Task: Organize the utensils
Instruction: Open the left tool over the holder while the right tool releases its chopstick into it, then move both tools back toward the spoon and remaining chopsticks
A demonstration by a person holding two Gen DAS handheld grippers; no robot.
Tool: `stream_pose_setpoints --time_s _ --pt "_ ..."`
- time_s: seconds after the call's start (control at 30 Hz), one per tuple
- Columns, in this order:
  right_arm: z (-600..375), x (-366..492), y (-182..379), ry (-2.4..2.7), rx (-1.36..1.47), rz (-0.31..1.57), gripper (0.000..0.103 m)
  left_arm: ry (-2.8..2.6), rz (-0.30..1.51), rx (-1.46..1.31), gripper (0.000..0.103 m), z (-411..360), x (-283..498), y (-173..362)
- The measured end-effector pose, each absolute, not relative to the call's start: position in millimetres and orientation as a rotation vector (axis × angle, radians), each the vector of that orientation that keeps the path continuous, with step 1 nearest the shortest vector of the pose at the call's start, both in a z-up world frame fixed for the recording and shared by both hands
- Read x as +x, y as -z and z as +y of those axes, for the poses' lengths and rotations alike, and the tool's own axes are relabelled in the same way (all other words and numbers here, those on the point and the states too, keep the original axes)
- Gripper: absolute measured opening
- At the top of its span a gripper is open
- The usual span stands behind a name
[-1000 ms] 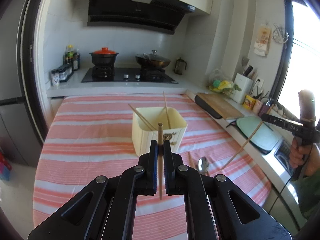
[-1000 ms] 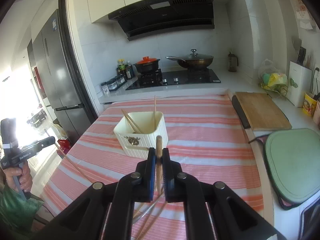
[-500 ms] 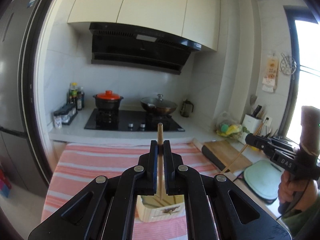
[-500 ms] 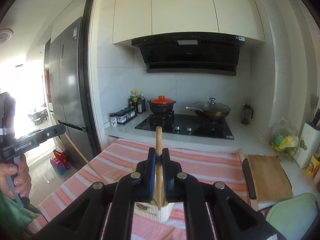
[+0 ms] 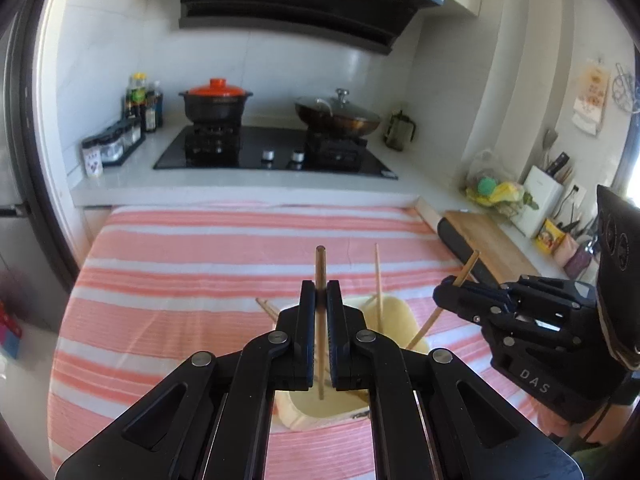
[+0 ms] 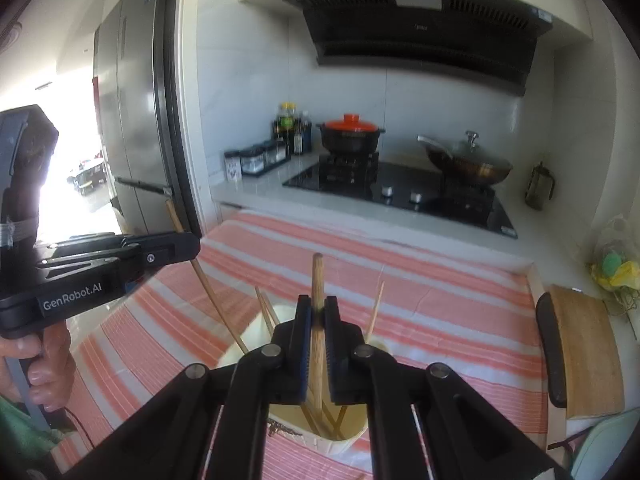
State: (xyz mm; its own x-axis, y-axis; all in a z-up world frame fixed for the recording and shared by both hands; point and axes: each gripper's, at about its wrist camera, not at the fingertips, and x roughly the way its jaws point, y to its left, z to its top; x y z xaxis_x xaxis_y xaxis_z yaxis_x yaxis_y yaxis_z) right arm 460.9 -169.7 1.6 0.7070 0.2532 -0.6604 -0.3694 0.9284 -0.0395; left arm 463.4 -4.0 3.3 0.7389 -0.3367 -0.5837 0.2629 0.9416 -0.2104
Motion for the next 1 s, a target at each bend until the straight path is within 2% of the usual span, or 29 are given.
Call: stream_pose_setpoints --time_s 0.13,0.2,0.23,0.27,0.3,0.33,0.37,0.4,0.5,0.63,0.73,0.9,1.0 --pt "-169.0 486.4 27.0 -0.349 -0.127 0.806 0.007 0.313 0.737 -0.126 0.004 -10.1 481.5 16.7" --pt "-172.2 492.1 30.7 -0.337 -0.078 0.799 0.007 0.294 0.755 -0.13 0.005 -10.8 486.0 20.1" --pt "-174.5 492.7 28.8 -0.332 -0.053 0.784 0.007 0.288 0.76 -0.134 0.013 -9.9 485.9 20.1" --pt "-176.5 491.8 24.7 -0.331 -0.028 0.763 0.008 0.286 0.765 -0.14 0.032 -8.5 484.4 18.4" --pt "-178.9 487.9 18.5 -0.332 -0.007 0.739 0.013 0.283 0.761 -0.147 0.043 -5.5 481.0 16.4" --pt "-181.1 483.1 11.0 -0.335 0.01 0.71 0.019 0.277 0.745 -0.15 0.06 -1.9 475.0 13.3" --pt "-184.2 474.9 3.1 -0.336 0.02 0.678 0.034 0.273 0.729 -0.146 0.066 2.1 470.4 10.4" --pt "-186.7 468.8 -4.9 -0.333 0.023 0.647 0.045 0.275 0.722 -0.136 0.067 5.3 463.4 7.7" --pt "-199.5 437.3 -21.9 -0.327 0.003 0.596 0.046 0.3 0.746 -0.095 0.071 14.7 435.3 8.3" --pt "-226.8 388.8 -9.4 -0.287 -0.047 0.634 0.048 0.303 0.785 -0.013 0.085 26.3 380.6 28.7" --pt "-253.3 344.8 26.7 -0.209 -0.097 0.686 0.05 0.316 0.833 0.015 0.089 30.1 338.0 66.4" --pt "-289.7 272.8 113.7 -0.045 -0.155 0.756 0.05 0.299 0.913 0.042 0.089 17.2 288.3 147.8" --pt "-304.5 241.2 158.3 0.027 -0.178 0.818 0.05 0.259 0.911 0.061 0.089 6.1 275.2 177.5"
